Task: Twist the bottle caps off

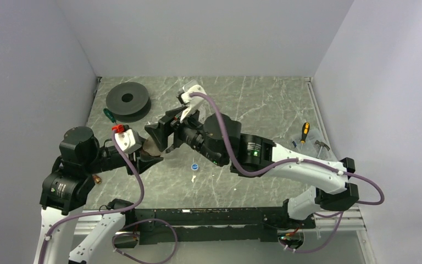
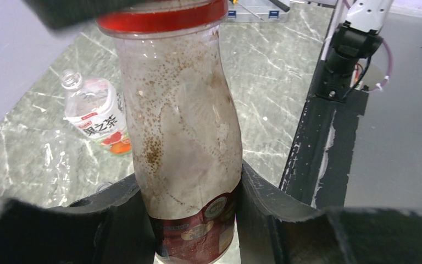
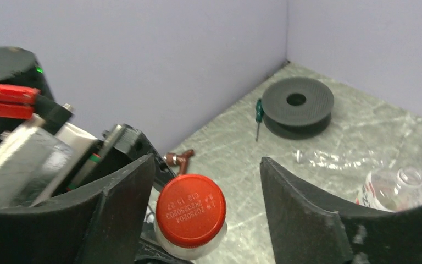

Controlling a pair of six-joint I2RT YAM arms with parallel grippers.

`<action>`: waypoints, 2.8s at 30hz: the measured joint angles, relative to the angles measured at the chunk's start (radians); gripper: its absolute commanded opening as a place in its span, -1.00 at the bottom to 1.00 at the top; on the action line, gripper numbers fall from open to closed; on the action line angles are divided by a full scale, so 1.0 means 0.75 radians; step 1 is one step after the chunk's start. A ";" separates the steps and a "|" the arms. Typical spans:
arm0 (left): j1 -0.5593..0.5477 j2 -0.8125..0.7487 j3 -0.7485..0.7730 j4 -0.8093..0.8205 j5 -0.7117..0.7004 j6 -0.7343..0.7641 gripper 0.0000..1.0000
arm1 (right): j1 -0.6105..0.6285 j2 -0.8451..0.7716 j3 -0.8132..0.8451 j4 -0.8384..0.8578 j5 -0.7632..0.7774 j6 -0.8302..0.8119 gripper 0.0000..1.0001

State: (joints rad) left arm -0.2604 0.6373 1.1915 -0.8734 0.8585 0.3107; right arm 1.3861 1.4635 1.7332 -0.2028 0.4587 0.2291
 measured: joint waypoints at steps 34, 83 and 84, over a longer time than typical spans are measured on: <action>0.000 0.088 0.087 -0.200 0.523 -0.015 -0.68 | -0.207 -0.192 -0.252 0.182 -1.080 -0.122 0.28; 0.003 -0.042 -0.108 0.113 -0.284 0.013 -0.74 | -0.166 0.118 0.132 -0.198 -0.171 0.286 0.12; 0.003 -0.042 -0.107 0.112 -0.284 0.013 -0.74 | -0.166 0.118 0.131 -0.198 -0.171 0.289 0.13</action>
State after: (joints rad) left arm -0.2584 0.6056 1.1110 -0.7891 0.6453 0.3206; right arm 1.2617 1.5520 1.8317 -0.3511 0.3302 0.4461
